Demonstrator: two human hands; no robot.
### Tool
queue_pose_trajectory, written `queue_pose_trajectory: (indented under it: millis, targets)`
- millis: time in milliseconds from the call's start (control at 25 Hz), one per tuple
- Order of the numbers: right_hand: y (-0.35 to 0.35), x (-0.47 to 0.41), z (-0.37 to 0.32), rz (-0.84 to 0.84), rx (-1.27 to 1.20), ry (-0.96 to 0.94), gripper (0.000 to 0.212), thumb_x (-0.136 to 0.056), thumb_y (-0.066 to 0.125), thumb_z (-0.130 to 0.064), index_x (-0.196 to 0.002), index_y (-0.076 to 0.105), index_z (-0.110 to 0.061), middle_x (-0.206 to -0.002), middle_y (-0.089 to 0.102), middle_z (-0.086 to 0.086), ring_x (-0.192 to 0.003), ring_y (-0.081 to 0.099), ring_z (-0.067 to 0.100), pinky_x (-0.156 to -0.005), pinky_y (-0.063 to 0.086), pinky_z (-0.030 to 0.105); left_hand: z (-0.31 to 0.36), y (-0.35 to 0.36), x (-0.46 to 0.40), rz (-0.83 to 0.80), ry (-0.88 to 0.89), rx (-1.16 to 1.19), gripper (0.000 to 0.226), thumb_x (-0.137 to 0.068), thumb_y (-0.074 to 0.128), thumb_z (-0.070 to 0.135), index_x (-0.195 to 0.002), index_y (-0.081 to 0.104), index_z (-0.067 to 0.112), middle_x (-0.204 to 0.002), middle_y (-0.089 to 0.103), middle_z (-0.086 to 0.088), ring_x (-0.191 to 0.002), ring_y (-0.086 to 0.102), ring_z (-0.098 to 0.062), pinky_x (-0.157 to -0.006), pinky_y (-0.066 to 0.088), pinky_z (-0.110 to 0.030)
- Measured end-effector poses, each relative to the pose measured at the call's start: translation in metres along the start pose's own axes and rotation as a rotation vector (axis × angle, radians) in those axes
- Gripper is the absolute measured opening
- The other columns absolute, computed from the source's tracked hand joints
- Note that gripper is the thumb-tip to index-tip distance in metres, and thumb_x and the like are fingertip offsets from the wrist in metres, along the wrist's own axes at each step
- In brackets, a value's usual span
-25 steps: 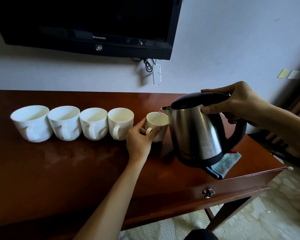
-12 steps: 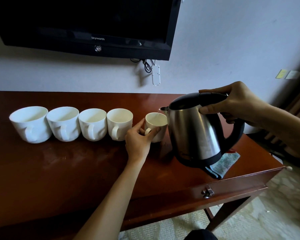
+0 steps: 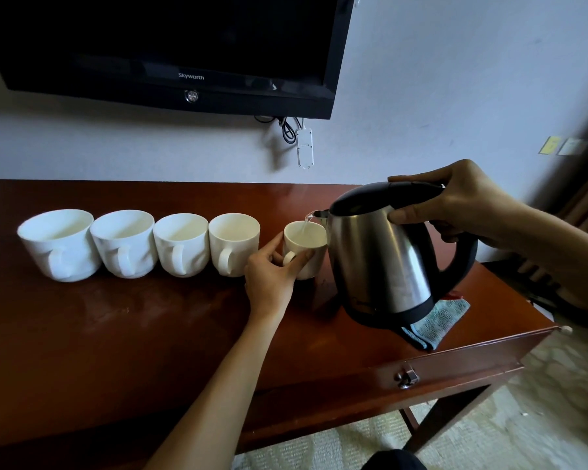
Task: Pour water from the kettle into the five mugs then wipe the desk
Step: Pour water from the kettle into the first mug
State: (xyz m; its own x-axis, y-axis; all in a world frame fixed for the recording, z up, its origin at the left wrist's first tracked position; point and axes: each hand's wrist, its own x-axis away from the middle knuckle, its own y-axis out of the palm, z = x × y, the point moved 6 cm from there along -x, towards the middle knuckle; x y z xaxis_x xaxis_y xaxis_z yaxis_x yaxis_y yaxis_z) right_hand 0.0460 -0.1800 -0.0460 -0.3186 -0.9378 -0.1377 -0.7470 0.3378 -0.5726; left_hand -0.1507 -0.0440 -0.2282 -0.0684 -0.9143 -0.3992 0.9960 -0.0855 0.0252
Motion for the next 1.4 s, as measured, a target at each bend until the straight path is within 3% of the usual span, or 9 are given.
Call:
queue_pose_trajectory:
  millis: [360,560,720,1240,1400]
  targets:
    - [0.0012,-0.0027,0.0004,-0.003,0.014,0.003,0.054,-0.062,0.092,-0.018,-0.114,0.077,-0.023,-0.047,0.036,0.002,-0.04,0.027,0.018,-0.044,0.028,0.026,-0.0032,0.0002,-0.0016,0.008,-0.004,0.001,0.073,-0.074,0.084,0.046,-0.137,0.064,0.016,-0.054,0.043,0.01,-0.053,0.043,-0.005,-0.062,0.044,-0.03]
    - [0.0015,-0.0019,-0.0006,-0.003,0.016,0.0,0.056,-0.063,0.092,-0.017,-0.116,0.077,-0.022,-0.046,0.036,0.0,-0.04,0.027,0.017,-0.043,0.028,0.025,-0.0026,0.0005,-0.0014,0.012,-0.005,0.001,0.072,-0.073,0.084,0.049,-0.135,0.066,0.017,-0.054,0.044,0.007,-0.053,0.041,-0.006,-0.061,0.047,-0.04]
    - [0.0024,0.0,-0.0021,-0.01,0.004,-0.003,0.054,-0.062,0.09,-0.017,-0.114,0.077,-0.022,-0.045,0.034,-0.002,-0.039,0.026,0.016,-0.042,0.027,0.025,-0.0043,0.0008,-0.0015,0.018,-0.015,0.003,0.071,-0.074,0.085,0.044,-0.136,0.064,0.016,-0.053,0.044,0.009,-0.053,0.042,-0.005,-0.064,0.047,-0.034]
    - [0.0018,-0.0017,-0.0006,-0.005,0.006,0.01,0.051,-0.064,0.091,-0.015,-0.112,0.078,-0.023,-0.047,0.035,0.0,-0.041,0.026,0.017,-0.043,0.026,0.024,-0.0036,0.0007,-0.0018,0.01,-0.019,-0.013,0.074,-0.073,0.085,0.046,-0.137,0.064,0.015,-0.055,0.045,0.008,-0.052,0.046,-0.002,-0.064,0.046,-0.03]
    - [0.0017,-0.0016,-0.0008,-0.006,0.008,0.008,0.052,-0.065,0.091,-0.015,-0.114,0.077,-0.023,-0.046,0.035,0.0,-0.04,0.026,0.017,-0.043,0.026,0.024,-0.0003,0.0004,-0.001,0.009,-0.013,0.005,0.084,-0.066,0.078,0.059,-0.137,0.064,0.015,-0.056,0.046,0.004,-0.053,0.042,-0.005,-0.064,0.045,-0.032]
